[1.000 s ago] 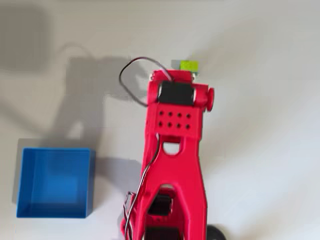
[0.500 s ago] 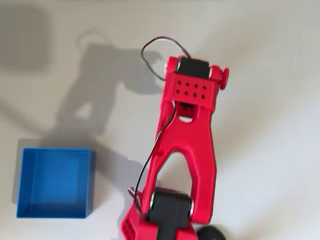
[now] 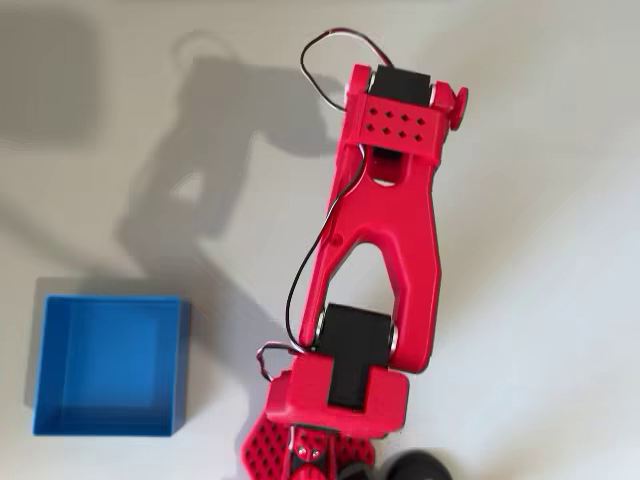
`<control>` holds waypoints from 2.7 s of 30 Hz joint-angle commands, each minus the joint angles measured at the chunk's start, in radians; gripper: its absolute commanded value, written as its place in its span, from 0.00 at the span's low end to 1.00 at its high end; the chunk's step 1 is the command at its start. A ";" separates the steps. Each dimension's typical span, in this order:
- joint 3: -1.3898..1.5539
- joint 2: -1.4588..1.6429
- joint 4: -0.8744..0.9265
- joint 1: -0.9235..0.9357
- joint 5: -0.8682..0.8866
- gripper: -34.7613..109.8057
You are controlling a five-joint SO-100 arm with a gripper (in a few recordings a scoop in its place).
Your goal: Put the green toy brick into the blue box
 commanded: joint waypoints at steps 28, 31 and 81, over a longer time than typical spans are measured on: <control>-0.186 -0.218 -0.032 0.041 0.063 0.31; -0.186 -0.218 -0.049 0.040 0.097 0.27; -0.130 0.350 0.232 -0.402 0.014 0.24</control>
